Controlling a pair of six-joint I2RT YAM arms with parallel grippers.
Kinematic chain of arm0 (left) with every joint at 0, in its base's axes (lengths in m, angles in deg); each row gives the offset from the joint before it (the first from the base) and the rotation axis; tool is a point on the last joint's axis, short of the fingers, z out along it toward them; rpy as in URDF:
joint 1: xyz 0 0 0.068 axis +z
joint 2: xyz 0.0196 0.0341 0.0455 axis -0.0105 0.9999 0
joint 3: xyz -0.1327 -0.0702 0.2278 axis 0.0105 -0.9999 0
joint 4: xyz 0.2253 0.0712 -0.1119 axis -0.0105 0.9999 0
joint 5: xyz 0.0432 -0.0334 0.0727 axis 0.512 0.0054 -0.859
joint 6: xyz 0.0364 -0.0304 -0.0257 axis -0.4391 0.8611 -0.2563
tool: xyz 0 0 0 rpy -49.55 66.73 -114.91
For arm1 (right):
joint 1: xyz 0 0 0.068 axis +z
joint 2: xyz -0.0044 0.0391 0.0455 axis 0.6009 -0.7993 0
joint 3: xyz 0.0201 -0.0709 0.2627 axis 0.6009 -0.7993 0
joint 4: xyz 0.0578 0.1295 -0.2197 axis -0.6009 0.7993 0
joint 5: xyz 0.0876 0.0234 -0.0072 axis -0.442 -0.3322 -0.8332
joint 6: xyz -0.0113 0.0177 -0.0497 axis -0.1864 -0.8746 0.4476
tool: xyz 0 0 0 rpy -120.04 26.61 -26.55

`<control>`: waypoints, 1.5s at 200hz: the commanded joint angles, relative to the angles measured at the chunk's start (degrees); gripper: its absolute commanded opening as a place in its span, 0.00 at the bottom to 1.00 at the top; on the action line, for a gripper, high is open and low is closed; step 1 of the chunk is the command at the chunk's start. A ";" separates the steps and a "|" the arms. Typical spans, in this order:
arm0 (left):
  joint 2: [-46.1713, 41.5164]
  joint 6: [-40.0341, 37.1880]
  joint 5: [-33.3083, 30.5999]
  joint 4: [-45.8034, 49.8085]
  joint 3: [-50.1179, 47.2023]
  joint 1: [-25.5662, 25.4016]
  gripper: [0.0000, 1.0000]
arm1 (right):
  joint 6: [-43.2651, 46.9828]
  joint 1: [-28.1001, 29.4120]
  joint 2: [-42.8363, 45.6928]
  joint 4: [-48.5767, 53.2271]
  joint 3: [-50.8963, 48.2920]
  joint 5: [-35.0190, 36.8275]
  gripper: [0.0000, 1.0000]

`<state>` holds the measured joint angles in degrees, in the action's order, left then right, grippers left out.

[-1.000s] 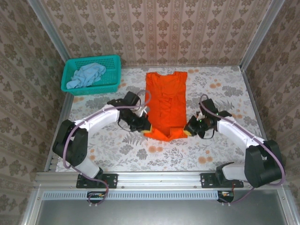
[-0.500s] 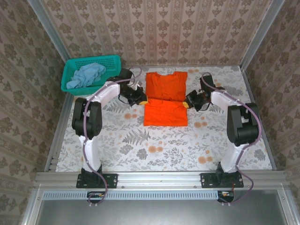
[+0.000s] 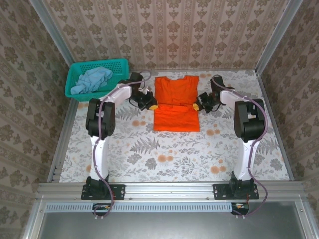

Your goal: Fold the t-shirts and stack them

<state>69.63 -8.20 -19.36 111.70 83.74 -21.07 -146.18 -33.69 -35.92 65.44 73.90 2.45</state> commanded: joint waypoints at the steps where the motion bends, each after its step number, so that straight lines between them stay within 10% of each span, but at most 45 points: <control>1: 1.30 3.67 -1.39 -0.46 3.31 1.02 0.10 | -5.29 -1.09 -1.91 -1.00 2.19 -2.75 0.24; 23: 1.44 7.82 -1.78 -3.79 4.22 2.13 0.26 | -11.15 -2.16 -2.10 -6.01 1.19 -3.77 0.47; 63: -2.81 11.61 -3.35 -10.57 1.66 3.73 0.52 | -19.44 -4.49 1.56 -17.59 -5.01 -4.40 0.54; 107: -12.97 2.23 -4.87 -8.42 -8.92 -0.07 0.47 | -2.94 -4.62 13.85 -6.53 -13.59 0.33 0.49; 173: -12.33 -6.58 -1.99 -8.07 -18.00 -11.97 0.33 | 3.78 2.88 22.54 -8.36 -28.94 0.60 0.16; 300: -24.35 -11.73 -8.18 -7.84 -48.31 -13.93 0.35 | 9.48 5.36 28.21 -5.31 -49.56 3.38 0.09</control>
<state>48.08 -19.98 -23.19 97.17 42.70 -34.58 -137.96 -28.35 -10.15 50.71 30.29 0.66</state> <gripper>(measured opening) 0.338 0.094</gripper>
